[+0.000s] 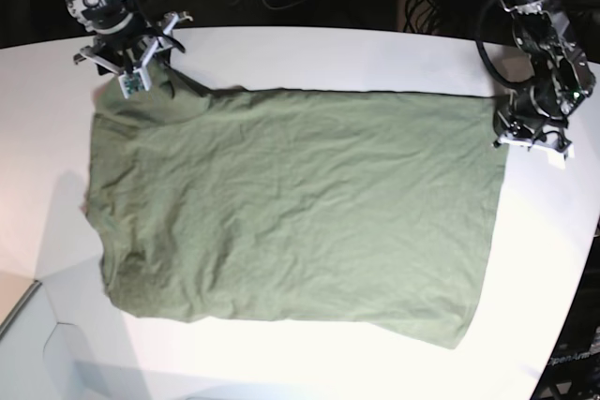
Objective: Layout the t-shirt on the table in an organized manner, then fold the t-shirt properly
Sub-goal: 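Hold the shirt edge with both grippers and tug it taut, then release the shirt and move both grippers onto the shirt body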
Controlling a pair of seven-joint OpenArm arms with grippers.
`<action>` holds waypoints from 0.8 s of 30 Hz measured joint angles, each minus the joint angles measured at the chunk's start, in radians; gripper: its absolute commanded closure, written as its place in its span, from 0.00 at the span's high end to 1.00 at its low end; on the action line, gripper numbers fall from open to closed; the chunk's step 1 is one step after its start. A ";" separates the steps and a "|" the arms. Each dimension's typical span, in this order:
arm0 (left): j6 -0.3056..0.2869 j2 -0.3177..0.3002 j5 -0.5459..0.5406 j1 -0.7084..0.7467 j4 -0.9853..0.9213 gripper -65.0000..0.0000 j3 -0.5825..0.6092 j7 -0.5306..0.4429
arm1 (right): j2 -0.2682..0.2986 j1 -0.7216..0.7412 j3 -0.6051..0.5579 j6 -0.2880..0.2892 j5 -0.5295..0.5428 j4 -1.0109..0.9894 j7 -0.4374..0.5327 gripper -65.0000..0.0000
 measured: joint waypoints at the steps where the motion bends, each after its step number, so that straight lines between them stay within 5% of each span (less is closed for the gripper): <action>1: 0.000 0.000 0.000 0.000 0.000 0.00 0.000 0.000 | 0.000 0.001 0.000 0.000 0.001 -0.005 0.005 0.50; 4: 0.000 0.000 0.000 0.000 0.000 0.00 -0.001 0.000 | 0.000 0.003 -0.005 0.000 0.007 -0.010 0.010 0.44; 9: 0.000 0.000 0.000 0.000 0.000 0.00 -0.002 0.000 | 0.000 0.003 -0.006 0.000 0.002 -0.009 0.008 0.00; 17: 0.000 -0.001 0.000 0.000 0.000 0.00 -0.002 0.001 | 0.038 -0.011 -0.013 0.006 -0.076 0.121 -0.033 0.00; 24: 0.000 -0.005 0.001 0.000 0.000 0.00 -0.002 0.002 | 0.141 -0.036 -0.109 0.028 -0.080 0.140 -0.038 0.00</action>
